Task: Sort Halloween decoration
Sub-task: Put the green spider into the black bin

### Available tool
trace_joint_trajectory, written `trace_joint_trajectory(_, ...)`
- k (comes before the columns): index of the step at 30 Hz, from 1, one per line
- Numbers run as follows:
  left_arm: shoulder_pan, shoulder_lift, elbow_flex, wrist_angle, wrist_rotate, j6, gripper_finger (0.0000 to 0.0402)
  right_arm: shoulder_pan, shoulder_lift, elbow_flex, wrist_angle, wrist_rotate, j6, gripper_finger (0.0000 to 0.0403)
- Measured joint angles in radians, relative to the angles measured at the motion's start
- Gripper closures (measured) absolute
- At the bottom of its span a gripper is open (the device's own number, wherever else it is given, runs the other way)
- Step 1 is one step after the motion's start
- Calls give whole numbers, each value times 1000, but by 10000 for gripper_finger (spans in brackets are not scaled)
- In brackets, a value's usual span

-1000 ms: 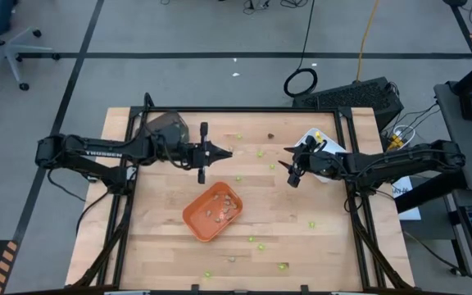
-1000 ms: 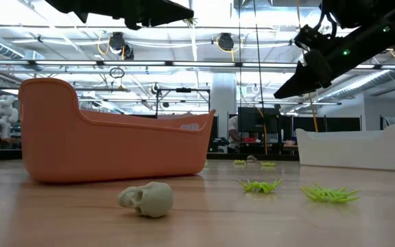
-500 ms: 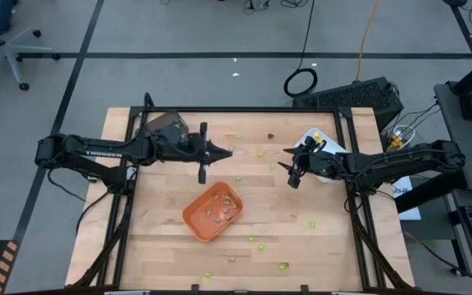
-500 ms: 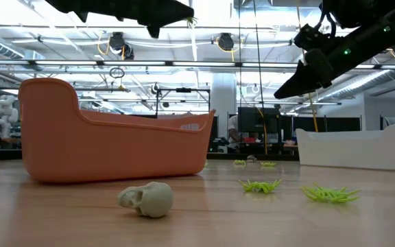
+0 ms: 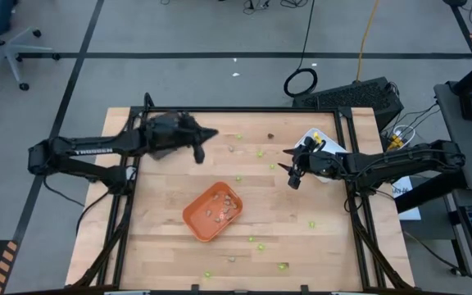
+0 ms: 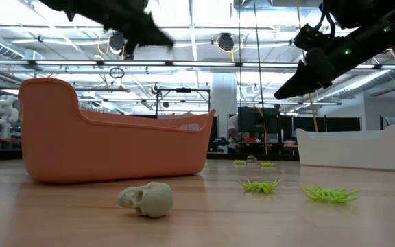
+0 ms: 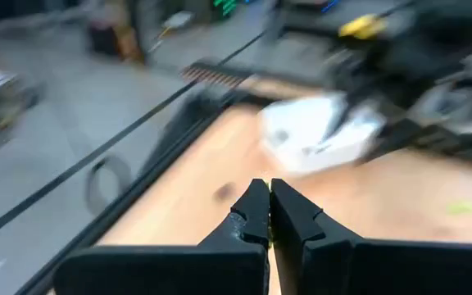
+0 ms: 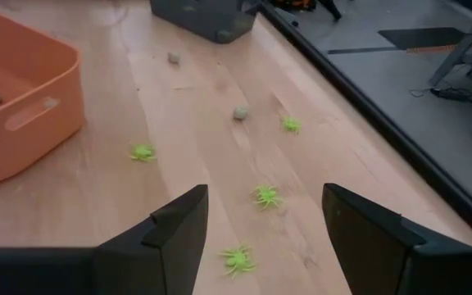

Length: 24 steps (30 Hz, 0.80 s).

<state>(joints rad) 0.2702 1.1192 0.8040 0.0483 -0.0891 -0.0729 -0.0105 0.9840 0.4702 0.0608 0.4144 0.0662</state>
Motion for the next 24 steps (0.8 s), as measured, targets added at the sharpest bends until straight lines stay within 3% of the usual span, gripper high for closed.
trace_joint_trajectory(11,281,1,0,-462,-86,-54,401,0,0,0,-1,-1,19,179)
trace_joint_trajectory(15,320,7,0,-573,-101,-79,401,0,0,0,-1,0,19,179)
trace_joint_trajectory(24,333,7,-13,-702,-287,-184,402,-8,28,0,-1,5,49,179)
